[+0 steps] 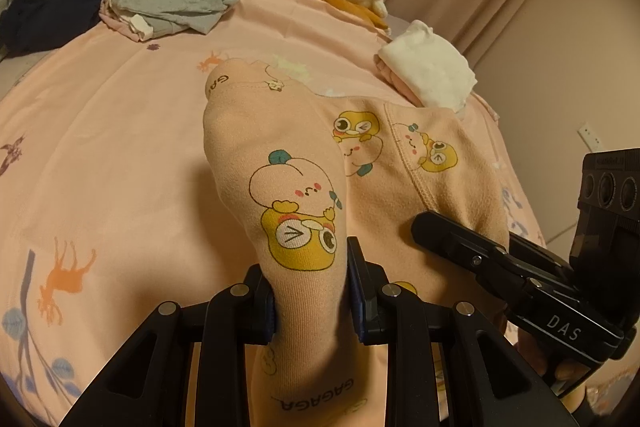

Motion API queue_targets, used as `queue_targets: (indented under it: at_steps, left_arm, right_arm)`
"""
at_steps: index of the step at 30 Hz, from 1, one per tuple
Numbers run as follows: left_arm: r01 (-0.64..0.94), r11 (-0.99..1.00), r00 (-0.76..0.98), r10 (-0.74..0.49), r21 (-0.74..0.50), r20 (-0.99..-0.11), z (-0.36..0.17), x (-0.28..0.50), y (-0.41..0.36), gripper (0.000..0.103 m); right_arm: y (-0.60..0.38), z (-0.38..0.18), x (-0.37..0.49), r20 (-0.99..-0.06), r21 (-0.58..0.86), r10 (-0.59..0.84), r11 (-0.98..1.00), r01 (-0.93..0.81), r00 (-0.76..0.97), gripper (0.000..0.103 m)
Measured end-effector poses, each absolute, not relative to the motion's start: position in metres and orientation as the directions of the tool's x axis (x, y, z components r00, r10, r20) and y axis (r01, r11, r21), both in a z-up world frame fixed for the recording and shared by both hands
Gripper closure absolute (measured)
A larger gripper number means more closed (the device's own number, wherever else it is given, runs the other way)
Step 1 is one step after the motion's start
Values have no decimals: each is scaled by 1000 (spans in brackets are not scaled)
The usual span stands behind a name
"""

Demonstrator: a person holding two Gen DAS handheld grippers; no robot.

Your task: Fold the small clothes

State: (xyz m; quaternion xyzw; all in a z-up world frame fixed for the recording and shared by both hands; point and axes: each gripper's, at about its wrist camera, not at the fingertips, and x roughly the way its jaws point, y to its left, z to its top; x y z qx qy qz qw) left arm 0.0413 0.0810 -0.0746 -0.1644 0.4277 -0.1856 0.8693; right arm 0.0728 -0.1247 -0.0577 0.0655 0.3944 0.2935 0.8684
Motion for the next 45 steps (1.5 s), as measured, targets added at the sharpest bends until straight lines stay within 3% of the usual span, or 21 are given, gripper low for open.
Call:
queue_targets:
  at_steps: [45]
  left_arm:
    - [150, 894, 455, -441, -422, -773, -119, 115, 45, 77]
  right_arm:
    - [-142, -111, 146, -692, 407, 539, 841, -357, 481, 78]
